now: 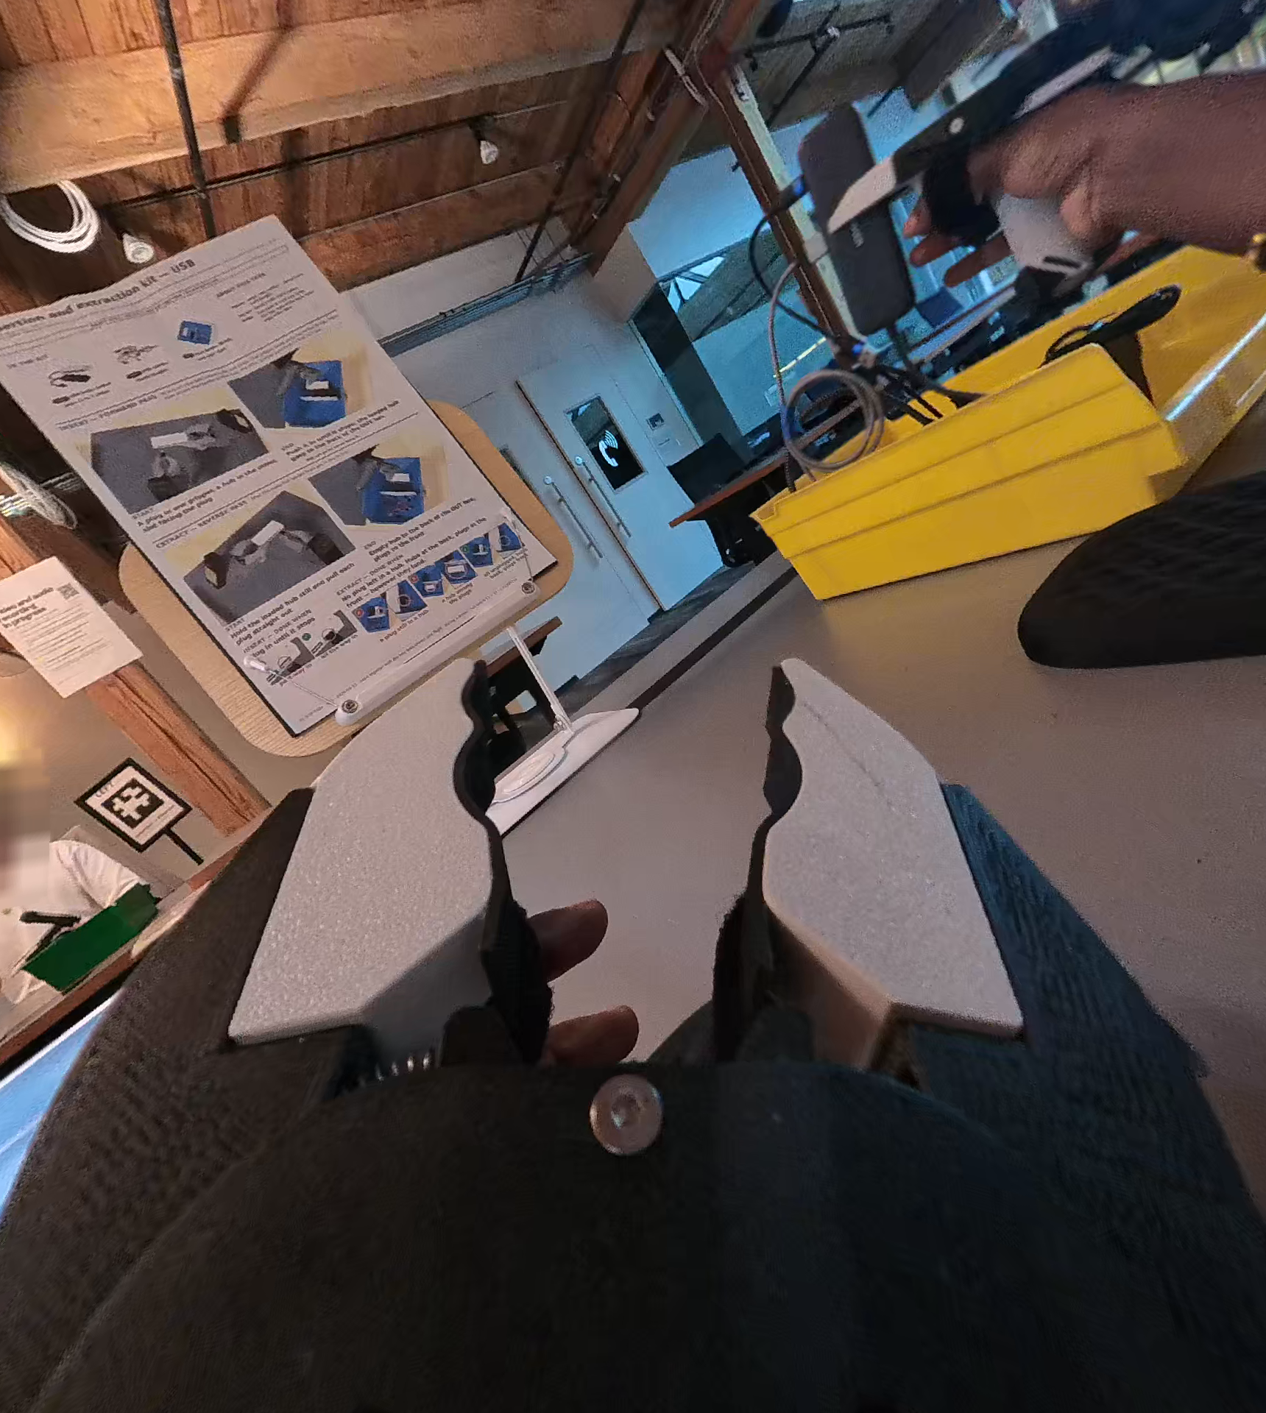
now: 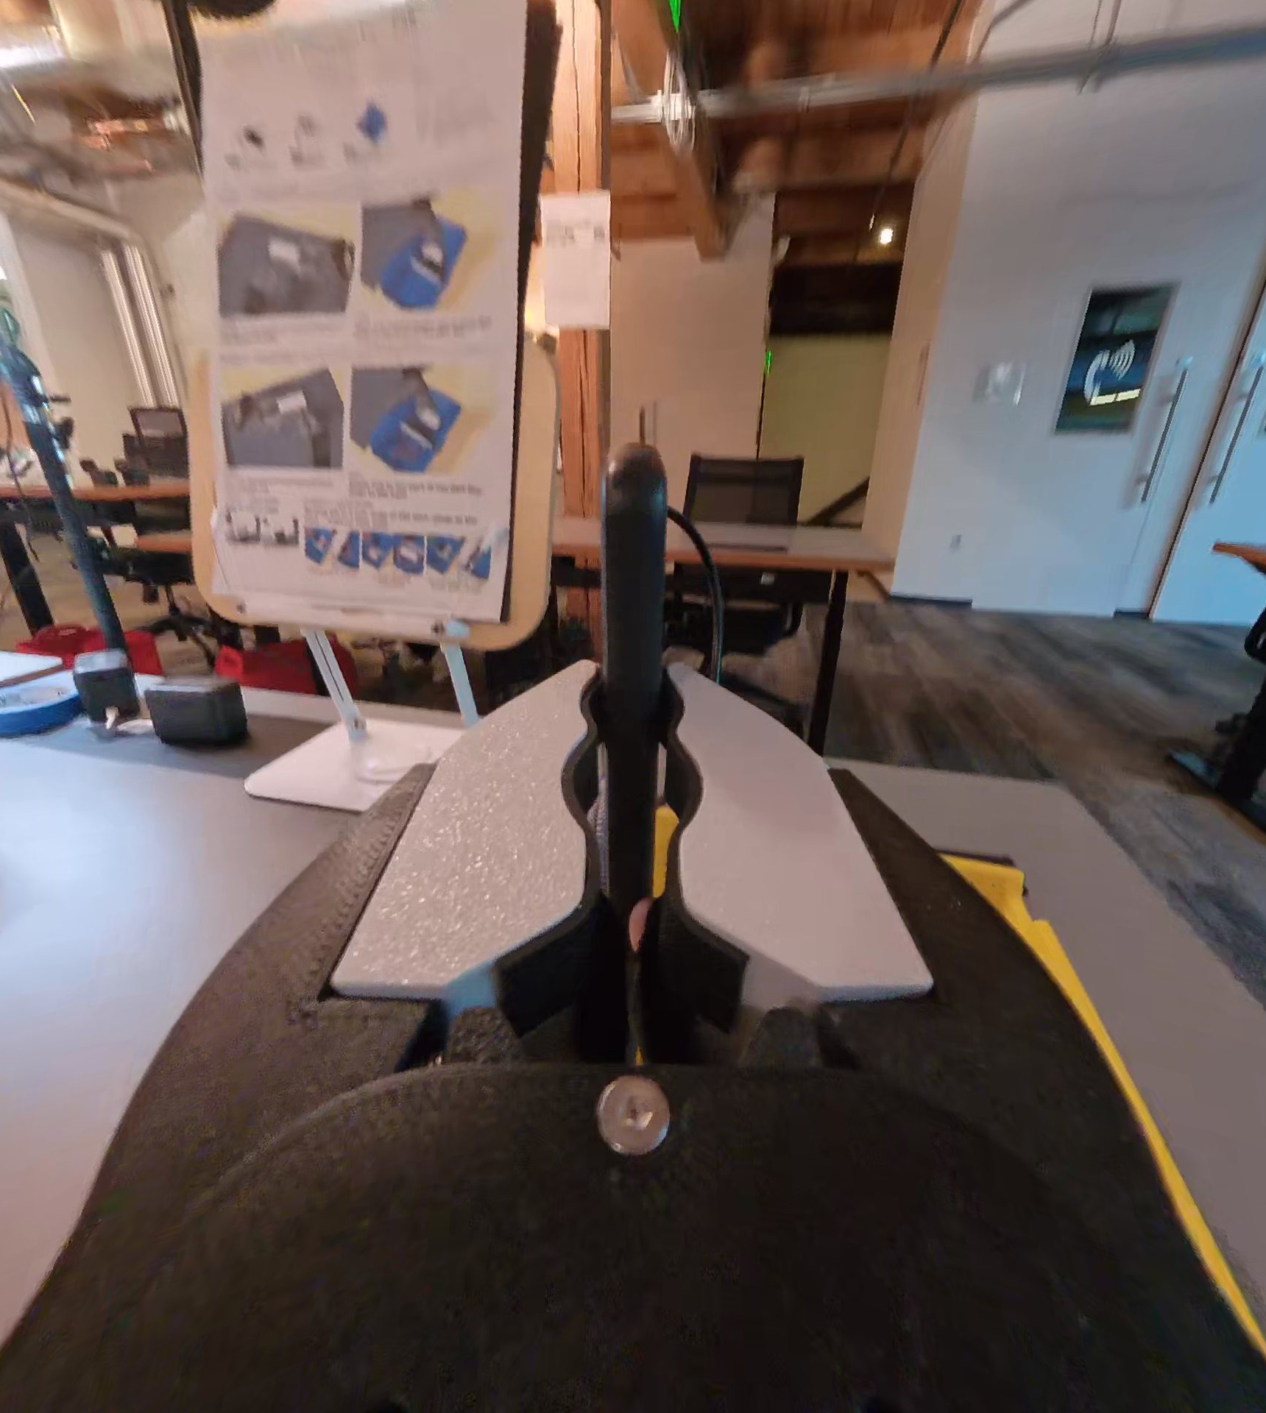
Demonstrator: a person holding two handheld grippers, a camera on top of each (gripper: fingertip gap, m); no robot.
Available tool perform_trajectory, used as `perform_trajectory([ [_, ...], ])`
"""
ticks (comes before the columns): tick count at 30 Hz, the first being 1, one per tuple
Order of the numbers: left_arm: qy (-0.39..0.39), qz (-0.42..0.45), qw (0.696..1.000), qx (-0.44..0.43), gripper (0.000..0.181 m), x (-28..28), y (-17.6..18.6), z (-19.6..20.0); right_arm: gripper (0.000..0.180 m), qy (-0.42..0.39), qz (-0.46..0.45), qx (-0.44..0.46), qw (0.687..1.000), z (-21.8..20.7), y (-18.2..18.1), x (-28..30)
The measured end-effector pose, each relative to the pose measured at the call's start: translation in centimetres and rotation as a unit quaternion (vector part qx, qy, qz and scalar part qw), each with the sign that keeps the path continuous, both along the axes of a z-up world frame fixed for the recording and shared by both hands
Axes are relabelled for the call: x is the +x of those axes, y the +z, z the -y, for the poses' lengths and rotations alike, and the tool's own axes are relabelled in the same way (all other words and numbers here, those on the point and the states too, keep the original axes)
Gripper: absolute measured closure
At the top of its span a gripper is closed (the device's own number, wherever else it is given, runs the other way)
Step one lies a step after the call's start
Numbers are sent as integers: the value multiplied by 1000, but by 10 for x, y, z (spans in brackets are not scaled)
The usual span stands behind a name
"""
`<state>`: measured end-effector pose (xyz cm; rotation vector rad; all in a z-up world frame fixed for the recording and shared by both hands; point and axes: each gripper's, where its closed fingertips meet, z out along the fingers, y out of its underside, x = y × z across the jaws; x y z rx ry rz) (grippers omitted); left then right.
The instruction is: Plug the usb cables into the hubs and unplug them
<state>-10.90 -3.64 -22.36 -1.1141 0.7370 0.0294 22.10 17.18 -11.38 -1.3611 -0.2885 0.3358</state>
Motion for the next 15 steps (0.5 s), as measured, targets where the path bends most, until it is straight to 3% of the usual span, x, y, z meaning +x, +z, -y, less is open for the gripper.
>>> perform_trajectory([
  [7,-1,-60,998,0,111,12,-11,0,167,-30,117,-126,985,-19,-52,-2],
  [12,-3,-22,1000,-5,112,6,-5,0,167,4,227,-282,932,-18,-116,-9],
  [15,-4,-34,999,-5,112,8,-7,-1,167,-12,279,-325,903,-17,-136,-4],
])
